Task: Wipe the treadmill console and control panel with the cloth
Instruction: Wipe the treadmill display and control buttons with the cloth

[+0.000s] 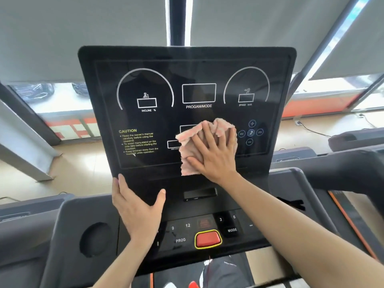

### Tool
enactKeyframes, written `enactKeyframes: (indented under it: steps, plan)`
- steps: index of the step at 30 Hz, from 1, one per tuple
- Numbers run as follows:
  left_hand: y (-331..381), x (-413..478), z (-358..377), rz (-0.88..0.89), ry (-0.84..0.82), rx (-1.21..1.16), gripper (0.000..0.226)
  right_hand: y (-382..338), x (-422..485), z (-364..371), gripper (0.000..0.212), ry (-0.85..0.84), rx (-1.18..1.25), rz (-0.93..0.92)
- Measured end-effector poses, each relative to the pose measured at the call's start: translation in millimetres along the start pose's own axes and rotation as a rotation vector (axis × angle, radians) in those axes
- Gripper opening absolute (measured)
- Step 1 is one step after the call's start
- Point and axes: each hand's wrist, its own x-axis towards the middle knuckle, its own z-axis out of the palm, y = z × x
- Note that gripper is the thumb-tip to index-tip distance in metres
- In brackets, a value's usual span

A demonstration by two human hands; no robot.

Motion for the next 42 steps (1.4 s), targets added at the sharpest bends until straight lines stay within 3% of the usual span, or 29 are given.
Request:
enactKeyframes:
  steps: [5, 9, 13, 23, 30, 37, 42]
  plan:
    - [13.1, -16.6, 12.3, 0.455, -0.078, 0.095, 0.085, 23.6, 39.7, -19.2, 0.072, 0.066, -0.008, 0.075]
    - [18.7, -16.3, 33.2, 0.602, -0.16, 0.238, 0.077, 54.5, 100.2, -51.2, 0.077, 0.115, -0.043, 0.173]
    - [12.3, -13.0, 49.5, 0.709, -0.106, 0.325, 0.065, 83.3, 131.8, -69.4, 0.073, 0.144, -0.064, 0.215]
    - [2.9, -13.1, 64.8, 0.715, 0.018, 0.252, 0.054, 67.6, 72.2, -31.2, 0.072, 0.079, -0.013, 0.426]
    - [0.6, -13.6, 68.8, 0.737, 0.064, 0.264, 0.056, 48.7, -33.4, 17.9, 0.075, -0.079, 0.033, 0.372]
    - [2.1, -16.0, 68.9, 0.738, 0.065, 0.272, 0.058, 63.6, -21.7, 3.1, 0.075, -0.136, 0.004, 0.308]
    - [3.1, -16.7, 68.9, 0.719, 0.032, 0.305, 0.06, 104.2, 37.7, -30.2, 0.073, -0.054, -0.039, 0.361]
